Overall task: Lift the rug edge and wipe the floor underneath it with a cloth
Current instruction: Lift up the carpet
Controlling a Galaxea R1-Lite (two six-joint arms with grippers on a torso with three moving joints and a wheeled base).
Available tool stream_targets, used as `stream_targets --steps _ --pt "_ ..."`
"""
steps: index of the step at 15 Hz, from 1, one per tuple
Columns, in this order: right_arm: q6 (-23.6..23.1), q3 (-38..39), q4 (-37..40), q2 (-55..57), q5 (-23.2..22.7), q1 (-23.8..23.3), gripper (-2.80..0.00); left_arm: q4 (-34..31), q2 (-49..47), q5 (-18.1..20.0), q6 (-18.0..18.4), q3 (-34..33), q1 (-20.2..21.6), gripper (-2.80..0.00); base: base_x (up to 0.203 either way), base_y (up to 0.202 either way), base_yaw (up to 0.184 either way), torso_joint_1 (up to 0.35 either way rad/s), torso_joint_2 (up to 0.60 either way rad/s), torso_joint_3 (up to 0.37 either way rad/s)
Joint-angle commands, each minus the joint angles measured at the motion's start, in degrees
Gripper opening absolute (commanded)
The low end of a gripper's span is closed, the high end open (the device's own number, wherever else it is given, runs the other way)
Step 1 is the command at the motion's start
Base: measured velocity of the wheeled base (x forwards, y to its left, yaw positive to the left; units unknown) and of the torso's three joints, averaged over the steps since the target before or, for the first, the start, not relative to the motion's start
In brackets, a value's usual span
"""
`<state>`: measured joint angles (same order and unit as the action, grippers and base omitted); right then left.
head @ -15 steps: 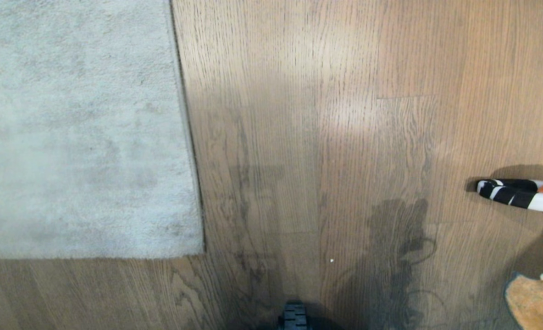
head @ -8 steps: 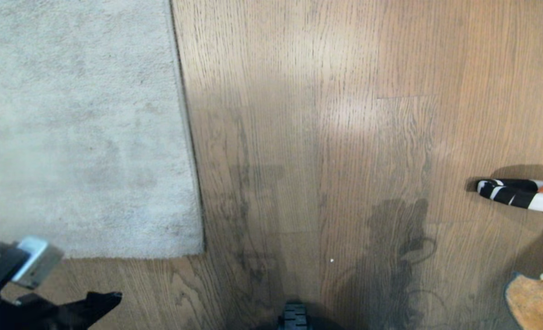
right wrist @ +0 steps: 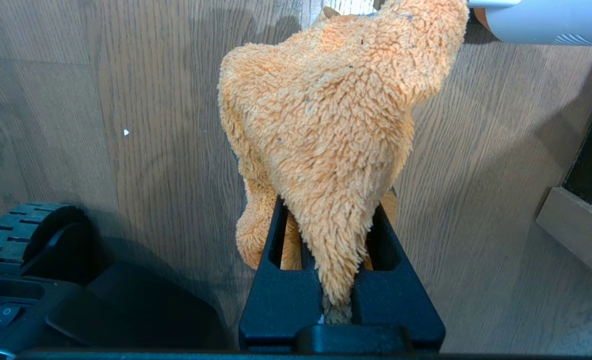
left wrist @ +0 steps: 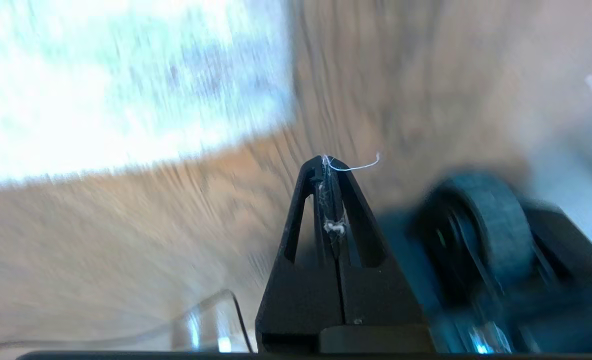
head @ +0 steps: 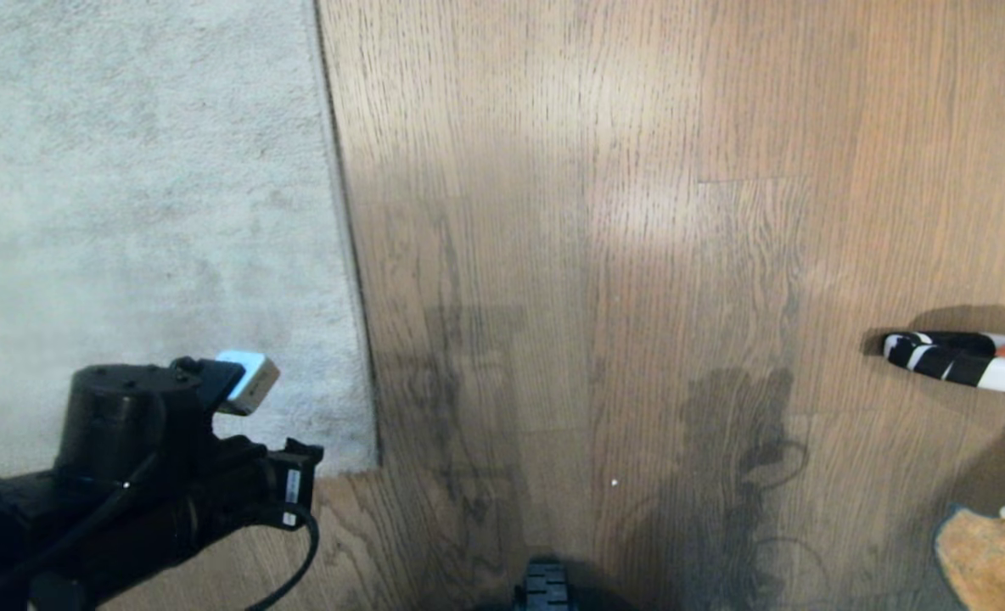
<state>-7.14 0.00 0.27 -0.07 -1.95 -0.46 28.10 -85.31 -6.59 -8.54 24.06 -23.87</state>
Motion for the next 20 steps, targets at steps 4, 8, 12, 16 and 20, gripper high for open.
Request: stream_targets --steps 4,8,12,16,20 --pt "-0.1 0.0 0.0 0.1 -0.1 0.0 -2.8 2.0 -9.8 -10.5 0.2 4.7 -0.1 0.0 0.0 0.0 0.0 0.0 0.0 0.0" --pt "-0.1 0.0 0.0 0.1 0.0 0.0 -2.8 1.5 -13.1 -14.8 1.6 9.5 -0.1 0.0 0.0 0.0 0.0 0.0 0.0 0.0" --pt "-0.1 0.0 0.0 0.1 -0.1 0.0 -2.8 1.5 -16.8 -20.6 4.1 15.1 -0.2 0.0 0.0 0.0 0.0 0.0 0.0 0.0" --pt "-0.1 0.0 0.1 0.1 -0.1 0.0 -2.8 1.3 -19.4 -26.2 8.0 19.6 -0.3 0.0 0.0 0.0 0.0 0.0 0.0 0.0" --pt "-0.1 0.0 0.0 0.1 -0.1 0.0 -2.8 1.4 -21.4 -26.5 8.9 22.7 -0.5 0.0 0.0 0.0 0.0 0.0 0.0 0.0"
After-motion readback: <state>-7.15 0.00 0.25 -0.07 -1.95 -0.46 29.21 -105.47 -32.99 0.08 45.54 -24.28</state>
